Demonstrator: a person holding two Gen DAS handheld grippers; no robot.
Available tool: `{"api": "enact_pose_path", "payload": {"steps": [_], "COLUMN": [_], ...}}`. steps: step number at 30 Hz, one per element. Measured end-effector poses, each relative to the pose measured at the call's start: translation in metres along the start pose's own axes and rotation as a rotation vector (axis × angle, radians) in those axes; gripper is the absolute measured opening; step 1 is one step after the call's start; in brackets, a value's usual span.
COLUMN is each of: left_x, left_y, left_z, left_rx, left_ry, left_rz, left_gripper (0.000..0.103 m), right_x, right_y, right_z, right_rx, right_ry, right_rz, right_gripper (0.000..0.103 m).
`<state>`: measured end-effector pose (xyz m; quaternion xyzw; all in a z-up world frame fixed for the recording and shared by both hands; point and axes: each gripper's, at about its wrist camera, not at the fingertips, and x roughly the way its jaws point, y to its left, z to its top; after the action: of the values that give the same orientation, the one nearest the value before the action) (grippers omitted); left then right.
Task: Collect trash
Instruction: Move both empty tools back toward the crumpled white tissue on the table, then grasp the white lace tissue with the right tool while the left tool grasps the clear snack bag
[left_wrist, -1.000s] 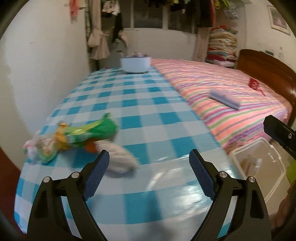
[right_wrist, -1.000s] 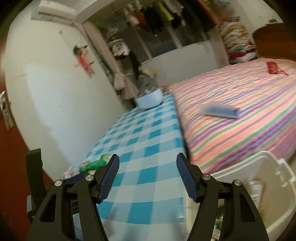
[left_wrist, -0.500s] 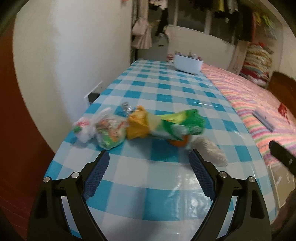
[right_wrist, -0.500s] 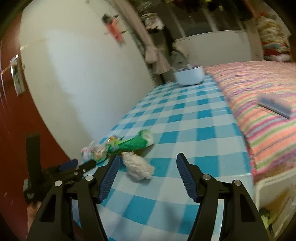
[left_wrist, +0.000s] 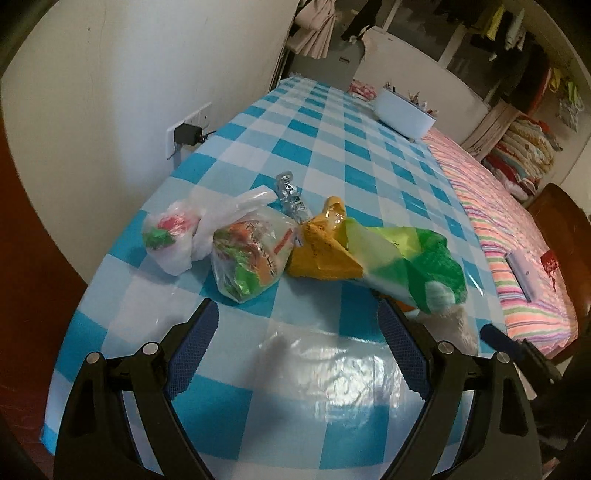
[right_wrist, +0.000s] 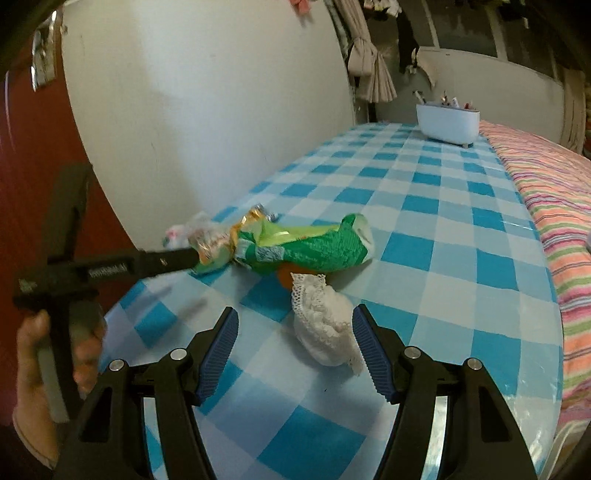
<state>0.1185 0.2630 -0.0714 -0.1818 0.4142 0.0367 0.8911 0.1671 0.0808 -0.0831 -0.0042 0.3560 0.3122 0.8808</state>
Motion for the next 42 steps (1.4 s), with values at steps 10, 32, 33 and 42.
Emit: {"api": "enact_pose_path", "payload": {"steps": [10, 32, 33, 42], "left_x": [0.032, 0.042, 0.046, 0.06], "left_y": [0.006, 0.049, 0.05, 0.04], "left_z": [0.025, 0.042, 0.041, 0.044], "left_rx": [-0.029, -0.205, -0.218, -0.201], "left_ry": [0.055, 0.063, 0.071, 0.068], "left_rz": [-0.005, -0.041, -0.041, 0.004], "left_gripper": [0.087, 0.087, 0.087, 0.053], "right_x": [0.036, 0.059, 0.06, 0.068], "right_y": [-0.005, -0.009, -0.009, -0.014], "right_z": [0.004, 0.005, 0.005, 0.009], "right_rx": [-0.033, -0.013, -0.015, -0.002], "right_ry": [0.091, 0.135, 0.136, 0.157], "right_rz": [-0.049, -0.015, -0.014, -0.018], "right_gripper": [0.063, 0.062, 0.062, 0.046]}}
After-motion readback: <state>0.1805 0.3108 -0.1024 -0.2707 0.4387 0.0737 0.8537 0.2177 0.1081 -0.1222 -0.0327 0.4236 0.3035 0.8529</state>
